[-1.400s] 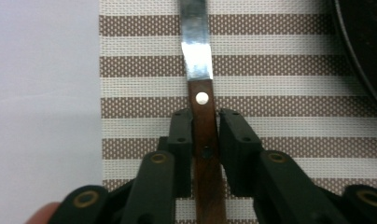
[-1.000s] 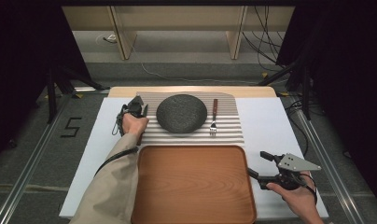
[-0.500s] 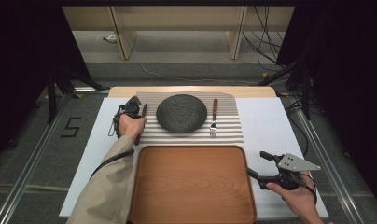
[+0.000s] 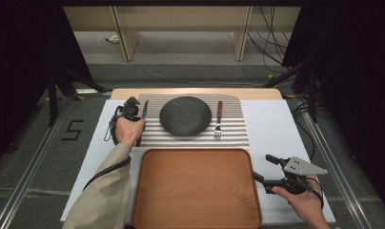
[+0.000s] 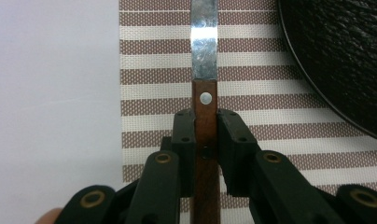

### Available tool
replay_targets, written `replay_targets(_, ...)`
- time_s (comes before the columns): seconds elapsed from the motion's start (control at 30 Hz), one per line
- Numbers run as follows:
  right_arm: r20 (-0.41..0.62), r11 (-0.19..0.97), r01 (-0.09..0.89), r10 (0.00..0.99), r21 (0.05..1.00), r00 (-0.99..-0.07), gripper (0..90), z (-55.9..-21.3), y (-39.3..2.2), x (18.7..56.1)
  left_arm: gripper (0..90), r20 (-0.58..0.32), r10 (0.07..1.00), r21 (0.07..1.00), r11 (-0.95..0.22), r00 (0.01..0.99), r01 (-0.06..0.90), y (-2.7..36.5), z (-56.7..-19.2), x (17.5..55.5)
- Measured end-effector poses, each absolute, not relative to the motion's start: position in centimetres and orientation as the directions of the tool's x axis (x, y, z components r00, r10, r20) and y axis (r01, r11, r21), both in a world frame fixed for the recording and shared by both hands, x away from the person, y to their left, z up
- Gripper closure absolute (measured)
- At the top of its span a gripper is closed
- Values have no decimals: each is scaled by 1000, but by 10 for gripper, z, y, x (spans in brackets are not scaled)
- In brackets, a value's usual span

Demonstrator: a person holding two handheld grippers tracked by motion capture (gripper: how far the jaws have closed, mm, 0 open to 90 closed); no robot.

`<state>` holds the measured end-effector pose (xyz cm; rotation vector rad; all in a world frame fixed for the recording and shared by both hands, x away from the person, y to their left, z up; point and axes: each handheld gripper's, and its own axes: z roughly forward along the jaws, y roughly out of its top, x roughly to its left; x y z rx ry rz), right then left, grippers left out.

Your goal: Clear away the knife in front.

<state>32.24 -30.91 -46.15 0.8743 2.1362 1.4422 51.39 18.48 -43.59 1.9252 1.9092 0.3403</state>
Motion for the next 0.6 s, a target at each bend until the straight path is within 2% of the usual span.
replay_targets(0.37, 6, 266, 267, 697, 926, -717, 189, -462, -309, 323, 773, -228, 972, 471, 67, 48, 880, 178, -425, 479)
replay_targets(0.6, 8, 265, 269, 698, 926, -716, 188, -462, -309, 323, 773, -244, 967, 465, 46, 78, 884, 171, -426, 456)
